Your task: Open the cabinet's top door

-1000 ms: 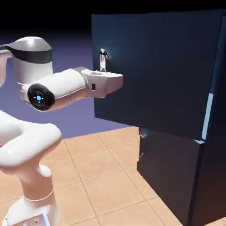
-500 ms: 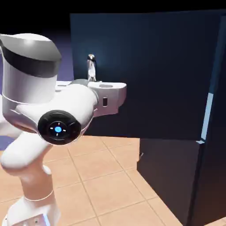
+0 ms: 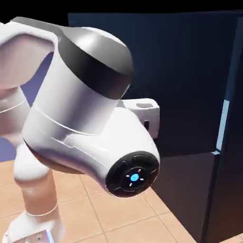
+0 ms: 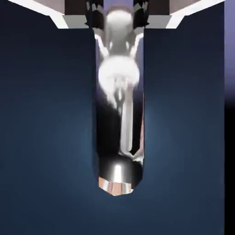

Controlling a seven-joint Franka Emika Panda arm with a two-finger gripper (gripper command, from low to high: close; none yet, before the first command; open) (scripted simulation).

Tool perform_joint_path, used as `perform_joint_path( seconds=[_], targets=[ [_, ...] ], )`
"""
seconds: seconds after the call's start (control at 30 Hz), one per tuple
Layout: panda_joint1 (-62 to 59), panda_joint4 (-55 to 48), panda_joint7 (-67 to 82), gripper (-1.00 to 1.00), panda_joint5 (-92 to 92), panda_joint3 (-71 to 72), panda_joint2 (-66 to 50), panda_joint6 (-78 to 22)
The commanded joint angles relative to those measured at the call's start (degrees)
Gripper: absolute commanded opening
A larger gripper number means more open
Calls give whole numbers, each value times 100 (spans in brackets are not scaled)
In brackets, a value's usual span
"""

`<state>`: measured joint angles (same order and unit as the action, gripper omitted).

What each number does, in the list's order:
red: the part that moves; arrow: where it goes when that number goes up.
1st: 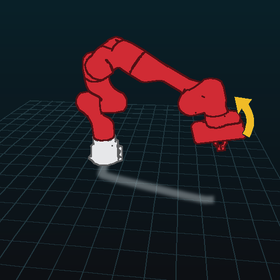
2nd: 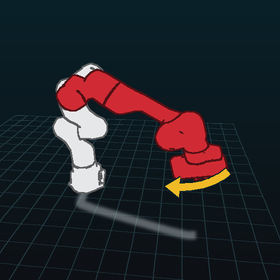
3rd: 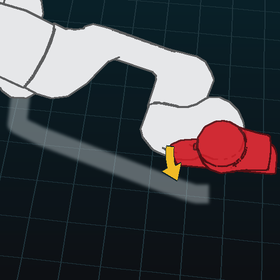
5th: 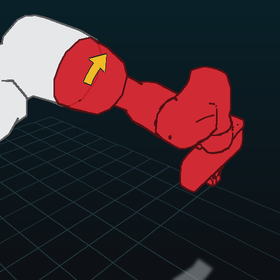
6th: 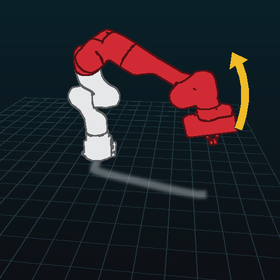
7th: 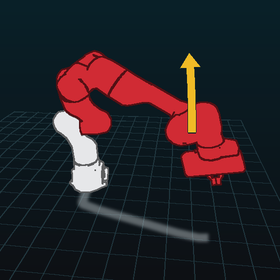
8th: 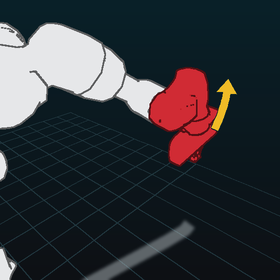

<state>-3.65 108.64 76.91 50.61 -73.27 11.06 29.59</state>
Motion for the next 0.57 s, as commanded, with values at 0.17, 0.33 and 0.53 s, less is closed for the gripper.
perform_joint_path(
  seconds=[0.17,0.33,0.53],
  targets=[
    [1215,-303,65,-100,-66,-1174,-75,-164],
    [2253,-476,-259,-100,-173,-1933,359,6],
    [3499,-975,-843,-100,-393,-2628,1169,159]
  ],
)
